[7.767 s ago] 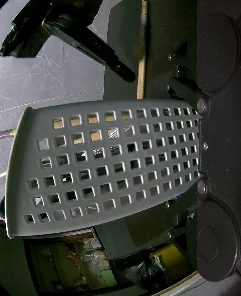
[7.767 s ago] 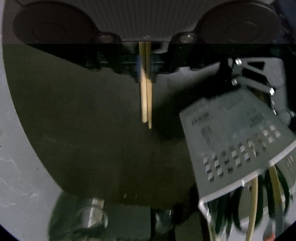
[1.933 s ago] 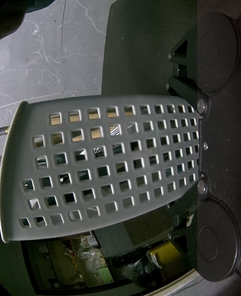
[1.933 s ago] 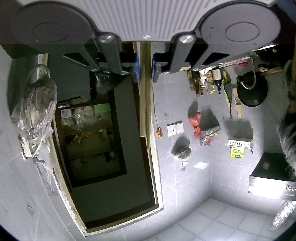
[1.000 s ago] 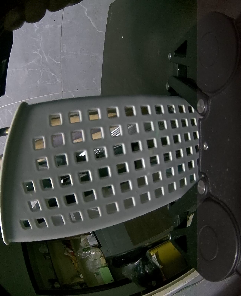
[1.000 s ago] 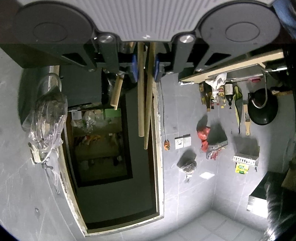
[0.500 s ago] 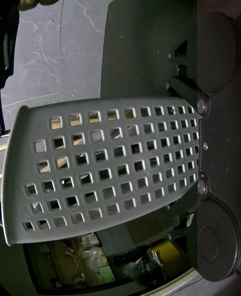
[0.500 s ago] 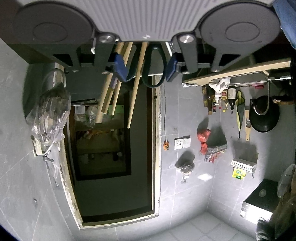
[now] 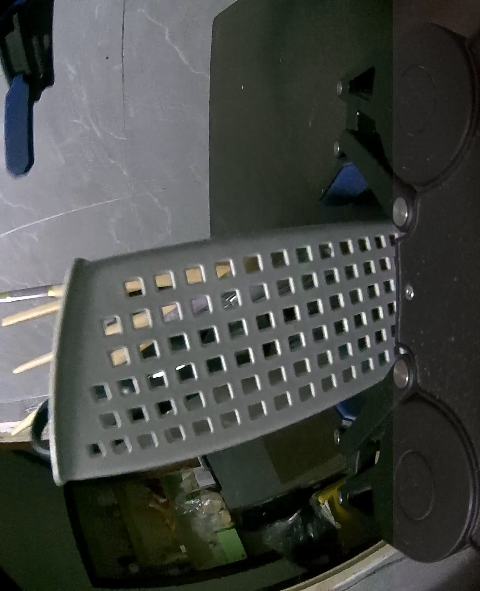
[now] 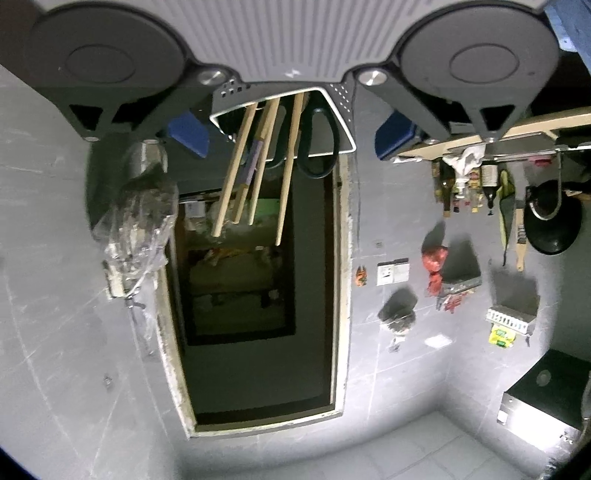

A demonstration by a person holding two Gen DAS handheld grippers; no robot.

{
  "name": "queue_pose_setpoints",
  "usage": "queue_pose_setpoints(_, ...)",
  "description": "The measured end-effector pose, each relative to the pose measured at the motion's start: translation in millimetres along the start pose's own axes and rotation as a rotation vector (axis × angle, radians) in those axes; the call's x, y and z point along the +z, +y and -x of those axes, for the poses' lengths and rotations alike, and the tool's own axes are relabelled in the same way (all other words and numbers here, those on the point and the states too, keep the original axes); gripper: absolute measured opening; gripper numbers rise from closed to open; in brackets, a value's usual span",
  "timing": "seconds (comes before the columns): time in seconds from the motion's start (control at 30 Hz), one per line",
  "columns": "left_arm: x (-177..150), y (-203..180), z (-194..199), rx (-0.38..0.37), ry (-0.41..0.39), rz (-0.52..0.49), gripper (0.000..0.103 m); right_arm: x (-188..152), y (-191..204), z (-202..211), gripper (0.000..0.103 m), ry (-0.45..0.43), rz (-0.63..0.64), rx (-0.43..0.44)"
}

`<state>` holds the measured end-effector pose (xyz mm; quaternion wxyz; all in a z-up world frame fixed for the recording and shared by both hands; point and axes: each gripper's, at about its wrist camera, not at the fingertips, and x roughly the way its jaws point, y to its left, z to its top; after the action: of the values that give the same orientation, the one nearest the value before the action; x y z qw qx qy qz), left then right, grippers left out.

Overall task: Organize utensils
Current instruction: 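Set the grey basket down on the table and open the left gripper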

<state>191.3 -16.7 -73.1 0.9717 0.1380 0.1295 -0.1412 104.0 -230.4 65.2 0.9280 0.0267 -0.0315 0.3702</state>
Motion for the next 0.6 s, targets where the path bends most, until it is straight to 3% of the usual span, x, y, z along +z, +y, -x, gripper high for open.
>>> queue_pose_setpoints(0.33, 0, -12, 64, 0.060, -0.082, 0.000, 0.102, -8, 19, 46, 0.103, -0.024, -0.005, -0.126)
queue_pose_setpoints(0.6, 7, -16, 131, 0.155, -0.094, 0.120, 0.102, -19, 38, 74, 0.103, 0.025, -0.024, -0.209)
